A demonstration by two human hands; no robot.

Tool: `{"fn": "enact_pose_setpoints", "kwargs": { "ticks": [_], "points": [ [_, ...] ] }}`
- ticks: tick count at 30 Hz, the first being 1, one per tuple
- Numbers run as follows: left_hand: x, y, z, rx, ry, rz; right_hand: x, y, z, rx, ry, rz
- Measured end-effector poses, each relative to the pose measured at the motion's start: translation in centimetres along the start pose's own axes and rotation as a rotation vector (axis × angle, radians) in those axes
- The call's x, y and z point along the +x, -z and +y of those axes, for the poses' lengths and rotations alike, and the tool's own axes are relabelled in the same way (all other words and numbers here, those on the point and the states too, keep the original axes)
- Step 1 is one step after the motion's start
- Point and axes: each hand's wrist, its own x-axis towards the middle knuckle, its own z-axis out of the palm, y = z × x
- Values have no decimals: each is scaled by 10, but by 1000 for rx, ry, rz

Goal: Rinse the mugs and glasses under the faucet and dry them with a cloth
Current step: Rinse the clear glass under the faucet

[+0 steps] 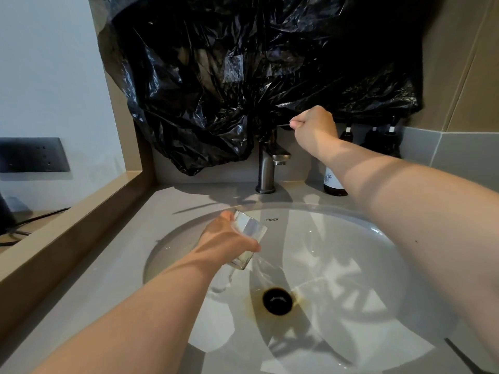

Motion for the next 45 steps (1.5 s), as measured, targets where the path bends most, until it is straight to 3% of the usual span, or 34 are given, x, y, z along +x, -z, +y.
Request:
{"fn": "enact_pose_setpoints", "kwargs": {
  "ticks": [10, 16, 20, 23, 26, 29, 33, 39, 45],
  "points": [
    [-3, -1, 4, 68, 11, -1, 3, -1, -7, -9, -1, 21],
    [-5, -1, 5, 72, 16, -6, -8, 3, 2, 117, -53, -45],
    [-2, 0, 14, -18, 39, 9, -47, -5, 26, 298, -231, 22],
    [2, 2, 29, -144, 87, 15, -86, -15, 44, 452, -448, -172],
    [9, 0, 41, -73, 75, -6, -107, -26, 58, 500, -564, -371],
    [13, -10, 46, 26, -1, -27, -111, -32, 66, 577, -603, -518],
    [14, -25, 43, 94, -86, -28, -114, -44, 70, 573, -527, -628],
    [16, -30, 44, 56, -190, 41, -118, -51, 64, 741, -514, -492],
    [18, -22, 33, -114, -139, -66, -122, -48, 62, 826, -630, -341]
  ]
}}
